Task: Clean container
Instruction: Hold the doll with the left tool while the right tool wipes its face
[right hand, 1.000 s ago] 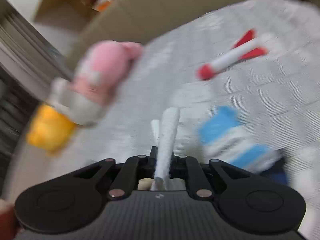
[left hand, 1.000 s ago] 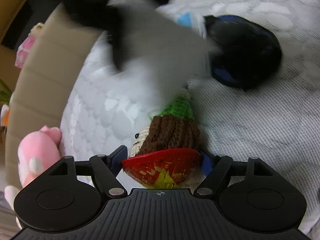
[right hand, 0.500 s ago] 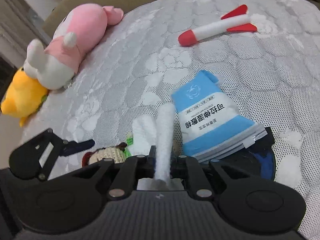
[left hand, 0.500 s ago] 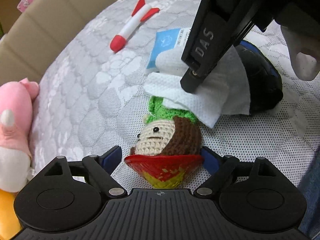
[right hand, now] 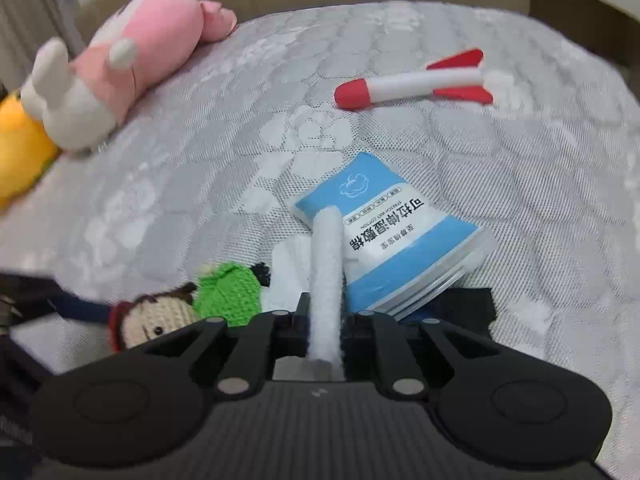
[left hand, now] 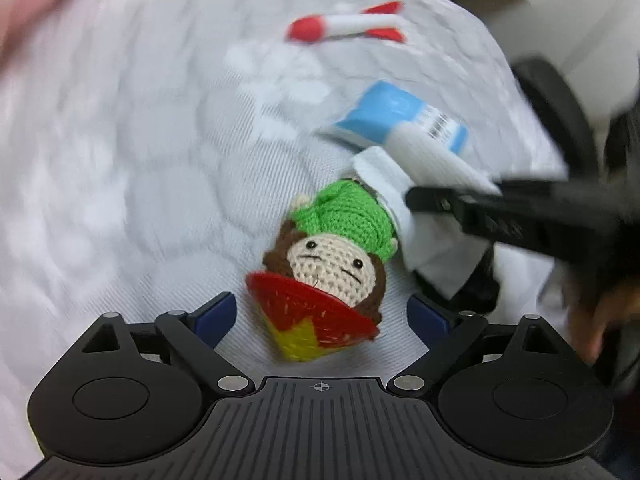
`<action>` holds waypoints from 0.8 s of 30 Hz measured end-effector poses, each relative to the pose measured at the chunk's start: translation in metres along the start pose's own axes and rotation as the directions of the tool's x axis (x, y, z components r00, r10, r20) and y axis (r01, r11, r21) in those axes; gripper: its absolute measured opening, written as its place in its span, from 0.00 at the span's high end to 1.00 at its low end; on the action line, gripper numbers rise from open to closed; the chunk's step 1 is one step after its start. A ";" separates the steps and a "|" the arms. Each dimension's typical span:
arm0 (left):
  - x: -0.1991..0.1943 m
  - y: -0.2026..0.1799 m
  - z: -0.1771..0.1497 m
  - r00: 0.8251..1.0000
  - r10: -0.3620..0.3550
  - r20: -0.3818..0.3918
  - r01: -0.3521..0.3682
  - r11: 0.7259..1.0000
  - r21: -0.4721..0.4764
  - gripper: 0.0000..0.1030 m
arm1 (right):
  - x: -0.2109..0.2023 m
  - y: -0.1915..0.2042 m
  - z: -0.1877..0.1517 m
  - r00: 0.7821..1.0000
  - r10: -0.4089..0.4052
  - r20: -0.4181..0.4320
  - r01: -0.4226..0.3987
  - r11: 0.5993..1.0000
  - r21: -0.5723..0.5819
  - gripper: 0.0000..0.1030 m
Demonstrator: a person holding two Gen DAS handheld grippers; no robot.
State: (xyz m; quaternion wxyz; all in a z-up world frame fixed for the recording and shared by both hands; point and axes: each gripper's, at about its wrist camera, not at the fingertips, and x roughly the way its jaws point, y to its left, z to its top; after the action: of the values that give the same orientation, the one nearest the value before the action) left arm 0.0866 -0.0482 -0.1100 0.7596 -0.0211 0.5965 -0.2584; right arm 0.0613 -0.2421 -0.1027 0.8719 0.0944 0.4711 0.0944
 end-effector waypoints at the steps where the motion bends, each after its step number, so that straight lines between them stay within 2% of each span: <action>1: 0.005 0.005 0.001 0.999 -0.044 -0.019 0.043 0.997 -0.063 0.06 | 0.000 -0.001 0.000 1.000 0.013 -0.003 -0.013 1.000 0.009 0.88; 3: 0.016 0.012 0.003 0.994 -0.102 -0.039 0.095 0.983 -0.156 0.06 | 0.000 0.001 -0.001 1.000 0.018 -0.003 -0.018 1.000 0.004 0.88; 5: 0.021 0.015 0.003 0.995 -0.094 -0.021 0.089 0.982 -0.165 0.10 | -0.001 0.001 -0.002 1.000 0.014 0.004 -0.014 1.000 -0.004 0.88; 6: 0.019 0.011 0.004 0.998 -0.057 -0.006 0.055 0.990 -0.127 0.27 | -0.002 0.001 -0.001 1.000 0.014 0.012 -0.014 1.000 0.000 0.88; 8: 0.011 -0.005 0.002 0.998 0.036 0.050 -0.037 0.999 0.017 0.27 | -0.005 -0.001 0.000 0.999 0.016 0.031 -0.017 1.000 0.022 0.88; 9: 0.007 -0.014 0.001 0.992 0.090 0.092 -0.098 0.991 0.088 0.27 | -0.006 -0.003 0.001 0.999 0.023 0.041 -0.025 0.999 0.038 0.88; 10: 0.005 -0.025 0.000 0.979 0.150 0.141 -0.174 0.969 0.173 0.27 | -0.008 -0.006 0.004 0.997 0.046 0.054 -0.049 0.997 0.061 0.91; 12: 0.002 -0.043 -0.003 0.943 0.241 0.231 -0.306 0.901 0.309 0.26 | -0.013 -0.011 0.011 0.985 0.140 0.098 -0.153 0.979 0.134 0.91; 13: 0.003 -0.046 -0.004 0.938 0.253 0.238 -0.323 0.885 0.334 0.26 | -0.018 -0.016 0.014 0.963 0.232 0.135 -0.255 0.948 0.188 0.91; 14: 0.005 -0.042 -0.001 0.943 0.250 0.219 -0.313 0.891 0.329 0.25 | -0.022 -0.022 0.017 0.924 0.338 0.180 -0.374 0.896 0.241 0.91; 15: 0.007 -0.037 0.000 0.951 0.246 0.188 -0.295 0.903 0.312 0.25 | -0.026 -0.027 0.019 0.867 0.442 0.229 -0.494 0.821 0.286 0.91; 16: 0.010 -0.033 0.001 0.958 0.244 0.151 -0.279 0.914 0.296 0.25 | -0.028 -0.029 0.022 0.821 0.506 0.264 -0.568 0.764 0.306 0.91; 17: 0.013 -0.031 0.001 0.960 0.247 0.128 -0.275 0.917 0.289 0.25 | -0.028 -0.027 0.024 0.808 0.523 0.271 -0.587 0.753 0.296 0.91; 18: 0.016 -0.030 0.002 0.960 0.254 0.118 -0.278 0.916 0.291 0.24 | -0.026 -0.023 0.025 0.818 0.515 0.255 -0.572 0.773 0.274 0.91; 21: 0.015 -0.032 0.005 0.956 0.263 0.133 -0.292 0.908 0.301 0.22 | -0.002 -0.008 0.020 0.918 0.382 0.107 -0.396 0.896 0.203 0.91; 22: 0.015 -0.032 0.006 0.956 0.261 0.138 -0.291 0.908 0.301 0.20 | 0.007 -0.004 0.016 0.944 0.327 0.055 -0.331 0.926 0.180 0.91; 24: 0.013 -0.032 0.008 0.957 0.254 0.142 -0.286 0.911 0.296 0.15 | 0.016 -0.001 0.013 0.973 0.230 0.000 -0.227 0.964 0.140 0.90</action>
State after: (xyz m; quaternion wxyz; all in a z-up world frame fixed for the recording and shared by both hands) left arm 0.0839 -0.0839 -0.1084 0.8108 0.1695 0.5058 -0.2408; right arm 0.0808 -0.2396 -0.1091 0.8425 0.2081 0.4697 0.1620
